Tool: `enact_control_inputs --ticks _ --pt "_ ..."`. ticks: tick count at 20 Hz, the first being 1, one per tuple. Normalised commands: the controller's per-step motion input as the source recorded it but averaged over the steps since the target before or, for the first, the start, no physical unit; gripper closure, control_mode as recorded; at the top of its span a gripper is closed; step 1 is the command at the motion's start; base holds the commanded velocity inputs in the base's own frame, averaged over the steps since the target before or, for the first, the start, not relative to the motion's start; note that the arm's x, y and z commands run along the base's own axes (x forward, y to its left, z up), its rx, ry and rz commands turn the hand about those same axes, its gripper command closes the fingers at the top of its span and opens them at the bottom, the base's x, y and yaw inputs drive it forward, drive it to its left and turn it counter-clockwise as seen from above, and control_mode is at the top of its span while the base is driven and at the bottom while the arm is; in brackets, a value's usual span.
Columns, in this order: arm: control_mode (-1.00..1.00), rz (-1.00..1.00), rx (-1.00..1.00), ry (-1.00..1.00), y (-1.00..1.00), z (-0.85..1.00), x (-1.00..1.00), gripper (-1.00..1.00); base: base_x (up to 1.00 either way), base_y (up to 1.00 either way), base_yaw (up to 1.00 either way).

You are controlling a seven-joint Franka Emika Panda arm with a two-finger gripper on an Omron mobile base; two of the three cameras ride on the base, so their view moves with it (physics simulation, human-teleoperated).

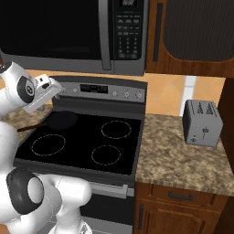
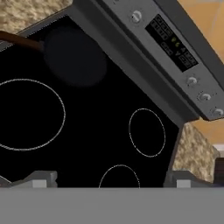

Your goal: Turn off the rear left burner of the stove.

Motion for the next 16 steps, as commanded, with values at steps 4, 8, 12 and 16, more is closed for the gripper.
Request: enact_control_inputs --ticks 4,8,12,16 --pt "-1.0 0.42 -0.3 -0.08 0.27 0.0 0.4 -1.0 0.0 0.0 0.0" --pt "-1.0 0.44 -0.33 0.0 0.24 0.0 0.44 -1.0 0.0 0.0 0.0" --pt "-1.0 0.38 -0.3 0.04 0.2 0.01 0.3 -1.0 0.0 0.0 0.0" --pt "-1.0 0.29 -0.34 0.06 0.35 0.0 0.33 -1.0 0.0 0.0 0.0"
